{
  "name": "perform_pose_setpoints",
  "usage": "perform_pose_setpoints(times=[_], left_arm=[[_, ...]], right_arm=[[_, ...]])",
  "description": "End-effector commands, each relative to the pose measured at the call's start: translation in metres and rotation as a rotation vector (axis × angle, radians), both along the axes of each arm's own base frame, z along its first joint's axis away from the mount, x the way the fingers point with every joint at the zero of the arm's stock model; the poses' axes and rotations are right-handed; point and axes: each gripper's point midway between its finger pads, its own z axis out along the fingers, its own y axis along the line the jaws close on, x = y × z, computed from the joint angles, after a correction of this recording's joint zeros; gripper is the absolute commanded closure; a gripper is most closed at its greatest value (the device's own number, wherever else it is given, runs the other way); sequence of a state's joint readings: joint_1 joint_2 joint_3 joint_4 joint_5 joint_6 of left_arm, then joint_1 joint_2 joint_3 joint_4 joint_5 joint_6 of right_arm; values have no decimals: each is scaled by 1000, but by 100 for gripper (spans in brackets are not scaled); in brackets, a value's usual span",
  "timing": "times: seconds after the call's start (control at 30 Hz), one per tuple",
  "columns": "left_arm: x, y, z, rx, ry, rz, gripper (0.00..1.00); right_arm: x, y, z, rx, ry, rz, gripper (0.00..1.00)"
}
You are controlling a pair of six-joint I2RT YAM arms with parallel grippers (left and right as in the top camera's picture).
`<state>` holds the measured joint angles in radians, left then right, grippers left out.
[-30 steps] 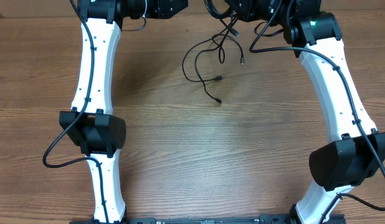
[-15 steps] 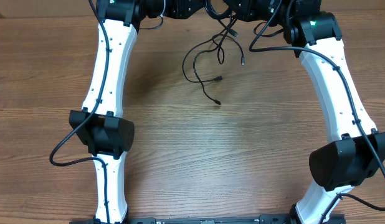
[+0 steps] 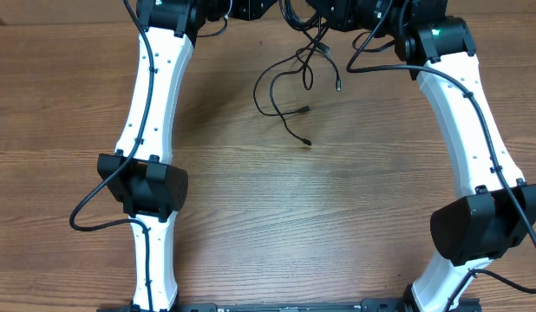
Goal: Untangle cables
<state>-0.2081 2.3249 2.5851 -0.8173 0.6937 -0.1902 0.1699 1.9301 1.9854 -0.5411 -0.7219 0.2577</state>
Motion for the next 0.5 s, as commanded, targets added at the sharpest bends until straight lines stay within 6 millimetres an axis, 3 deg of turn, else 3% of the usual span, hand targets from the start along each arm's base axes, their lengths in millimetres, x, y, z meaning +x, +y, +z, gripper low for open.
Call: perform_pose_setpoints(times=[0.0,0.13,0.33,0.47], left_arm=[[-6,-10,19,-18,-28,1,69],[-9,-11,14,-12,-5,-2,69],[-7,15,6,-13,49,24,69],[-10,19,12,-54,52,-17,67]], right_arm=[[-3,3,3,16,-2,26,96],[2,-2,0,-1,-4,-13,96],[10,-9,-2,-28,-12,-67,96],[11,-10,-3,-33,-13,-79,96]])
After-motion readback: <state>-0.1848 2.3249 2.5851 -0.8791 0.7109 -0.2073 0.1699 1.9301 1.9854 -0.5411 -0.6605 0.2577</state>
